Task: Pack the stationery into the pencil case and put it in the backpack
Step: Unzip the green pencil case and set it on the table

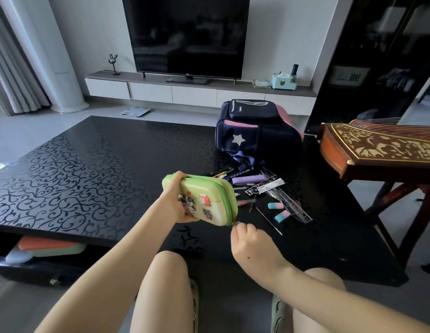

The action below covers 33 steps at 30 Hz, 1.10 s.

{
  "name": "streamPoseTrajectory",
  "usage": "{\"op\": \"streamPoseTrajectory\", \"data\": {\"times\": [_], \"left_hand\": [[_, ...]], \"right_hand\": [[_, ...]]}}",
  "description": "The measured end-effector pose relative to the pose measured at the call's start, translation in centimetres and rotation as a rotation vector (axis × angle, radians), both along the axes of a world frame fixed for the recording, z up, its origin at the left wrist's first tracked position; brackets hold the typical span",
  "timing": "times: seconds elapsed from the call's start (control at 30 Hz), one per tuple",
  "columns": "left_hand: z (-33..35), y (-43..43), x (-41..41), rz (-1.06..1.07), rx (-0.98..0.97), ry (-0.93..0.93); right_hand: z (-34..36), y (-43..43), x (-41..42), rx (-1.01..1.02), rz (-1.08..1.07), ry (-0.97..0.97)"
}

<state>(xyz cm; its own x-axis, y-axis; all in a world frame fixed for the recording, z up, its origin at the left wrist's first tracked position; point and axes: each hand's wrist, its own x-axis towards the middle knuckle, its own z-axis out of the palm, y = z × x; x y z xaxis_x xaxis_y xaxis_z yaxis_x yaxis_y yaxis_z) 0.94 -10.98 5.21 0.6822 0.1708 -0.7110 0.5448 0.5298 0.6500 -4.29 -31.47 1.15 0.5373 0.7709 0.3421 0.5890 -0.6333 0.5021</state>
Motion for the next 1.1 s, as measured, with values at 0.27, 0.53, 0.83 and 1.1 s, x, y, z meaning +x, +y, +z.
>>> {"op": "streamPoseTrajectory", "data": {"times": [0.27,0.53,0.83,1.1], "left_hand": [[-0.6,-1.3,0.2,0.183,0.224,-0.083],[-0.5,-2.2,0.6,-0.762,1.735,-0.486],[-5.2,-6.4,2.1,-1.598,1.794,-0.524],[-5.5,-5.0,4.4,-1.470,1.416,-0.519]], "right_hand": [[-1.7,-1.5,2.5,0.269,-0.059,0.331],[2.0,-5.1,5.3,0.843,-0.197,0.401],[-1.5,-6.0,6.7,0.552,-0.362,0.815],[-4.2,-6.2,7.4,0.638,-0.387,1.145]]}}
